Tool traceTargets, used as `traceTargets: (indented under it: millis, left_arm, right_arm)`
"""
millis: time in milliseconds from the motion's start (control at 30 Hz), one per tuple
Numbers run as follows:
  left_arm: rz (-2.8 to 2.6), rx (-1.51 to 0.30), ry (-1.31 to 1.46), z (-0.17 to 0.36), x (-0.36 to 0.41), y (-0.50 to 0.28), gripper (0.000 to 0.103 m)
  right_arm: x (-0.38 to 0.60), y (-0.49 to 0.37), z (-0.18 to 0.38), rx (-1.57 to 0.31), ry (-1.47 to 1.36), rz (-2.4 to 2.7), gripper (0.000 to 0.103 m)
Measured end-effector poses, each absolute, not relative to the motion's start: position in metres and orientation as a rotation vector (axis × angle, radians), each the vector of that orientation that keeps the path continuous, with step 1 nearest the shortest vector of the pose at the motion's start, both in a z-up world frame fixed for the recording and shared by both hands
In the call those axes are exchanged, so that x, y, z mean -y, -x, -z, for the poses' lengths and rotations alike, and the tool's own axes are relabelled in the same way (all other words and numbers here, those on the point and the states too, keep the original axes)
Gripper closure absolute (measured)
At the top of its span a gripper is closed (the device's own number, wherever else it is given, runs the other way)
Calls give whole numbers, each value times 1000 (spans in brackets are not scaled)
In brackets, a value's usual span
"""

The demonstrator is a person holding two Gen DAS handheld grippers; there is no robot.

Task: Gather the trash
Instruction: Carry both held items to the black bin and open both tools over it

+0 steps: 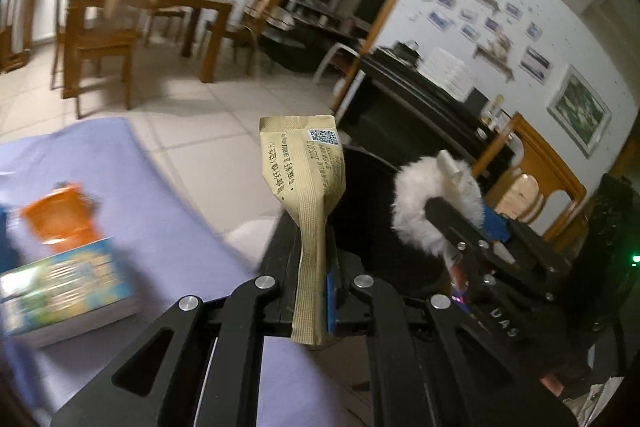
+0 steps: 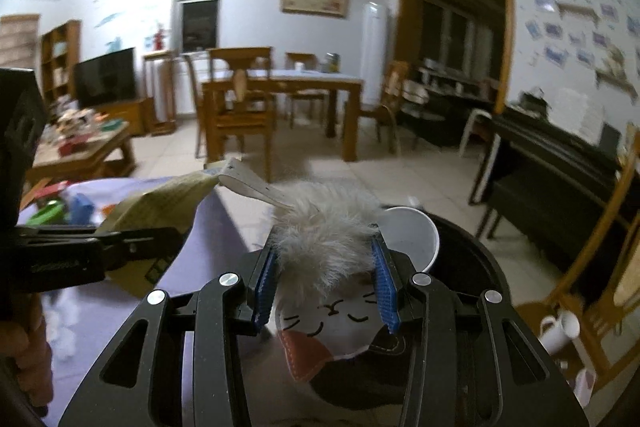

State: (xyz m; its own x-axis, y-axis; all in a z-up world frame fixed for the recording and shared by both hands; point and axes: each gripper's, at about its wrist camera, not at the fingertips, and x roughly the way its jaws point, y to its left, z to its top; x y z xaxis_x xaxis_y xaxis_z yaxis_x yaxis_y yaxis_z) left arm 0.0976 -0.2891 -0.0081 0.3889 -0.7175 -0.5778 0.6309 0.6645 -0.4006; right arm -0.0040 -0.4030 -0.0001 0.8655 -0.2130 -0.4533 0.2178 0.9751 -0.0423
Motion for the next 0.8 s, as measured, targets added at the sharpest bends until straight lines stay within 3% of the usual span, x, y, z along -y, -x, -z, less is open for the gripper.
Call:
traceTargets:
  millis: [433, 700, 800]
  left_arm:
    - [948, -879, 1, 48, 379, -123, 94]
    - [923, -904, -56, 48, 401, -123, 90]
    - [907, -901, -50, 42, 395, -122, 90]
  right_arm:
    - [540, -18, 84, -584, -205, 346, 60]
    - [547, -11, 90, -566, -237, 338, 30]
    - [539, -6, 82, -542, -259, 312, 25]
